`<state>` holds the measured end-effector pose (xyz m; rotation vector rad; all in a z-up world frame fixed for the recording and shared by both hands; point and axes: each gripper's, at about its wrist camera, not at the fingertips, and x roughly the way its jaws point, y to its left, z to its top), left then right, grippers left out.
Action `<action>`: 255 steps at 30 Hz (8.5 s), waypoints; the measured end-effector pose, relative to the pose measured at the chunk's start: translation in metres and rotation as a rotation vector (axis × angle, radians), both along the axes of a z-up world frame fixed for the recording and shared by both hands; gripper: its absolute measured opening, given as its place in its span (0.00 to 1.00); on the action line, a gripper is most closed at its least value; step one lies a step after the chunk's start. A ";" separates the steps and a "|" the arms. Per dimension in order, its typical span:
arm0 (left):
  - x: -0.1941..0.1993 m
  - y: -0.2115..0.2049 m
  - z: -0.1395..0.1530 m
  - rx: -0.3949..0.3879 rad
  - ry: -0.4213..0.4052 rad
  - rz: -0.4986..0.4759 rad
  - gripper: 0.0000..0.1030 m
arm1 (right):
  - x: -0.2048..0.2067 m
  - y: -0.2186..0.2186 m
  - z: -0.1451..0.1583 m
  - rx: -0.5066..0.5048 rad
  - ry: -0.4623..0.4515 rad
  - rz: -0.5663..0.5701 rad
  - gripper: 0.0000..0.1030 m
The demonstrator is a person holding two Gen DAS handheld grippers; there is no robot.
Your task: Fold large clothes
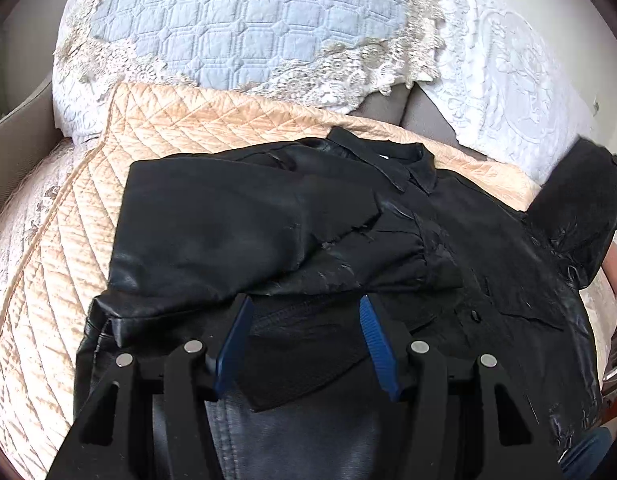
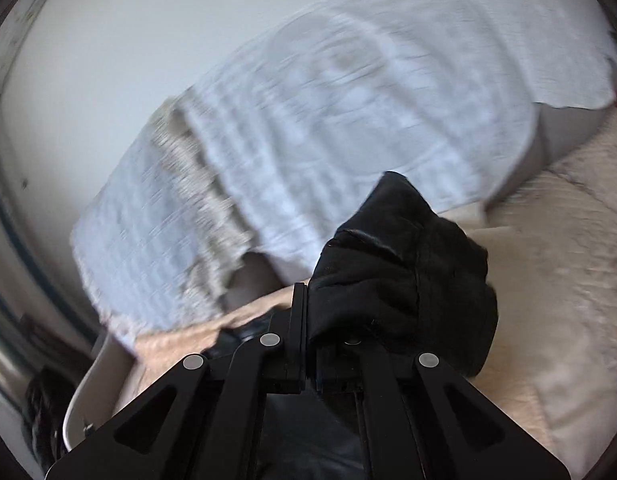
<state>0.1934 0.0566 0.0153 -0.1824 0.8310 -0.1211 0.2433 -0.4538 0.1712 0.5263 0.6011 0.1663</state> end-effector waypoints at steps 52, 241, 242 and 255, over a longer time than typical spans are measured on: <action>0.023 0.055 -0.008 0.002 0.083 0.141 0.56 | 0.067 0.210 -0.197 -0.022 0.462 0.353 0.23; -0.013 0.095 -0.044 -0.288 0.176 0.188 0.57 | -0.027 -0.037 -0.209 0.208 0.436 -0.010 0.67; -0.013 0.097 -0.053 -0.309 0.182 0.210 0.56 | -0.028 -0.035 -0.216 0.209 0.459 -0.018 0.67; 0.023 0.120 -0.060 -0.370 0.049 0.374 0.54 | 0.004 -0.046 -0.232 0.267 0.328 -0.148 0.71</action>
